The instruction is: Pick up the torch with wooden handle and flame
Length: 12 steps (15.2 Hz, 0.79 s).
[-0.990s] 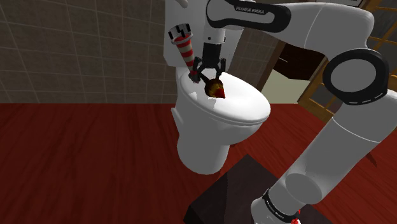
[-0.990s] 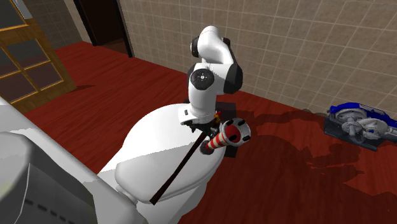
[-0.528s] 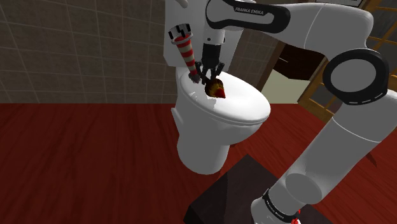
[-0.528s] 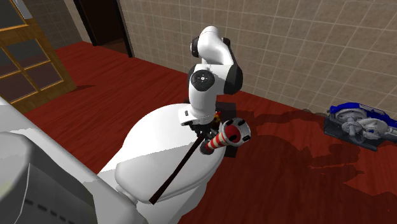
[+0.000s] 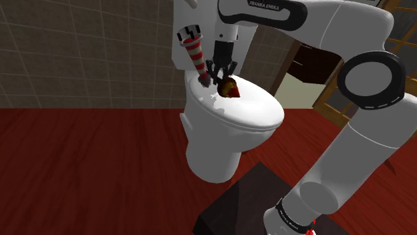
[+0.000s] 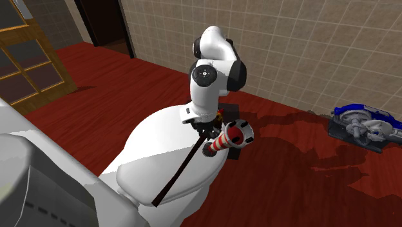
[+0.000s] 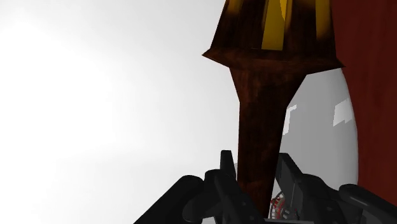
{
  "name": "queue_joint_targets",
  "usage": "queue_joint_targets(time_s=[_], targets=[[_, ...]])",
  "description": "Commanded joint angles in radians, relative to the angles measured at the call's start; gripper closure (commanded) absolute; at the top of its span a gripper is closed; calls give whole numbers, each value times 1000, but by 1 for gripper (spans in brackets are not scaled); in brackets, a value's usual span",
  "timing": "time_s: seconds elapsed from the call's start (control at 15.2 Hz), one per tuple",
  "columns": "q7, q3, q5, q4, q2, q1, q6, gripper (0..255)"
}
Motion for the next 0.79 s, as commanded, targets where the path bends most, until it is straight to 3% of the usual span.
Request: queue_joint_targets(time_s=[0.0,0.73], targets=[[1,1,0,37,7,1,-30,255],[4,2,-4,225,54,3,-171,255]])
